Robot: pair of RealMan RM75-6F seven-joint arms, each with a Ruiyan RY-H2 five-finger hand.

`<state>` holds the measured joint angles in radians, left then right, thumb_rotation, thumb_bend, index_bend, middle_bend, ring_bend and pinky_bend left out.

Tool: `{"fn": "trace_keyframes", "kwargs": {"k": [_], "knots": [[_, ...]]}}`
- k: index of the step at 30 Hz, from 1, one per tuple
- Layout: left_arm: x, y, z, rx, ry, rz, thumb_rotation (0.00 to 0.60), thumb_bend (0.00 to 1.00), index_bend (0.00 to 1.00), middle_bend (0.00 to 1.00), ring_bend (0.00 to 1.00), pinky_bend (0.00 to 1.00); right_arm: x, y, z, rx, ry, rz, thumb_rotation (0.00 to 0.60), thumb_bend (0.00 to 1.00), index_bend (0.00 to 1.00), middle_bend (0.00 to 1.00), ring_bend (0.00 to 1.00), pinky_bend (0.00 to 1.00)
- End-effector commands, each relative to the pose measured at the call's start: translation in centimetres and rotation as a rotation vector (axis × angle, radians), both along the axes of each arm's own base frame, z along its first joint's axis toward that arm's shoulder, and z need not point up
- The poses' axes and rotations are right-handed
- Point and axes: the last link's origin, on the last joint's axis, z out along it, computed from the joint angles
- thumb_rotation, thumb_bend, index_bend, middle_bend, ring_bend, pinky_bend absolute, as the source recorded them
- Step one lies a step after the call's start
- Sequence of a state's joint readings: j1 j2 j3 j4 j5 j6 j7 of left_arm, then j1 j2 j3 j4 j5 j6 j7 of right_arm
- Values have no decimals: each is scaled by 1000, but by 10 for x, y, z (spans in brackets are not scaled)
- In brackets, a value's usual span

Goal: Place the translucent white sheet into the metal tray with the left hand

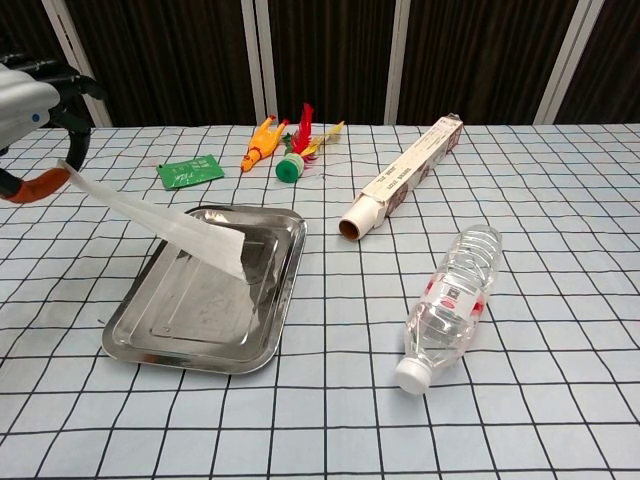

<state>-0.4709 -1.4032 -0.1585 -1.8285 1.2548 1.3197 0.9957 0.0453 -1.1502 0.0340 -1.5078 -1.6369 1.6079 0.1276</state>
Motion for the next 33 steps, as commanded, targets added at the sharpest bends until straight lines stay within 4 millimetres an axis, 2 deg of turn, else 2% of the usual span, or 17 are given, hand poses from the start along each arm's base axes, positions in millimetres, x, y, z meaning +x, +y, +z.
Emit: {"fn": "trace_keyframes", "kwargs": {"k": [1, 10, 22, 33], "knots": [[-2, 1, 3, 15, 28, 17, 600, 524, 613, 84, 0, 10, 0, 0, 0, 0, 1, -1, 600, 291, 0, 0, 0, 0], [2, 1, 8, 23, 31, 38, 600, 524, 613, 85, 0, 10, 0, 0, 0, 4, -2, 4, 600, 291, 0, 0, 0, 0], [17, -28, -26, -177, -5, 77, 600, 524, 612, 77, 0, 10, 0, 0, 1, 3, -5, 0, 600, 291, 0, 0, 0, 0], [25, -42, -32, -316, -100, 279, 600, 523, 580, 60, 0, 10, 0, 0, 1, 4, -6, 2, 600, 290, 0, 0, 0, 0]]}}
